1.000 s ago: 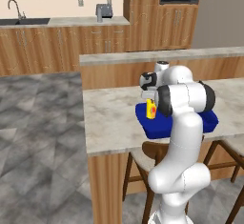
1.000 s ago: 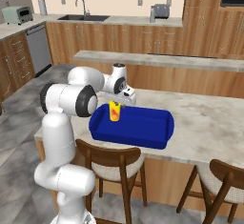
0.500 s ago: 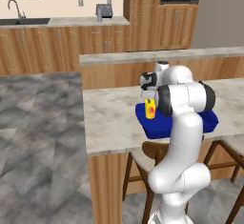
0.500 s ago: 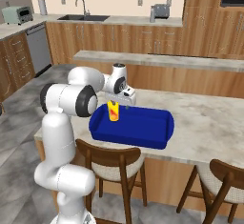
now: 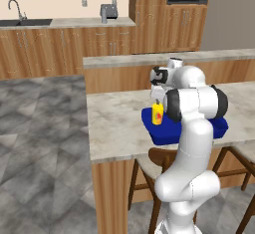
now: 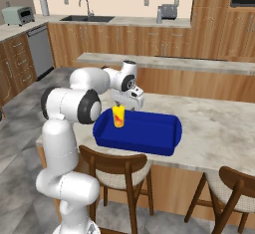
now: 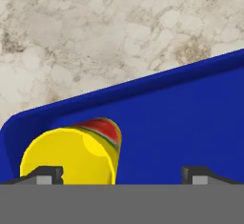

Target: There is a tray on the dining counter. Grab the cup, mug, and pitcher and place them on the tray. The pitcher may be placed next to the tray if it cannot fit the tray.

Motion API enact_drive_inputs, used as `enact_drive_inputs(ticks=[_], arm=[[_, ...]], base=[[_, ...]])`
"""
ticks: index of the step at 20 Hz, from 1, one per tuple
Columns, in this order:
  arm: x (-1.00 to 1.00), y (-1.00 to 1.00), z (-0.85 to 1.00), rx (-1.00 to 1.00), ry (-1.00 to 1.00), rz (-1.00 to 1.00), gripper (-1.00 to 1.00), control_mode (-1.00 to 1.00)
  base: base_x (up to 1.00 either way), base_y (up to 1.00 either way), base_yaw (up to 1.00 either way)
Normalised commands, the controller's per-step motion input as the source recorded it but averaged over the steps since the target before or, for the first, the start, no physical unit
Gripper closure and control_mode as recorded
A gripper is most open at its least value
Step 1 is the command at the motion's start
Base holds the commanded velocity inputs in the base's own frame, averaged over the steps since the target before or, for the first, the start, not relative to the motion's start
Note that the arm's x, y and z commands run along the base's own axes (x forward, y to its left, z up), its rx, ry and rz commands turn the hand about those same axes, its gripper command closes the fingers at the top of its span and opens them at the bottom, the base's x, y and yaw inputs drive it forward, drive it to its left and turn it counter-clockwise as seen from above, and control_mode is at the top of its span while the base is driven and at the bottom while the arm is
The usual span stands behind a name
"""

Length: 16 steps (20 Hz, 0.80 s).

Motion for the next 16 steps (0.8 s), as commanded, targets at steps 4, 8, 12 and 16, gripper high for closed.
enact_drive_inputs(ticks=[4, 8, 12, 16], arm=[[-0.34, -0.01, 0.72, 0.01, 0.01, 0.0, -1.0, -1.0], [-0.6, -0.03, 0.45, -0.03, -0.06, 0.02, -1.0, -1.0], [-0.84, 0.05, 0.34, -0.17, -0.17, 0.05, -1.0, -1.0], [-0.81, 0.25, 0.5, -0.12, -0.06, 0.01, -1.0, -1.0]], base=[[0.0, 0.0, 0.0], [0.0, 0.0, 0.0], [0.0, 0.0, 0.0], [0.0, 0.0, 0.0]])
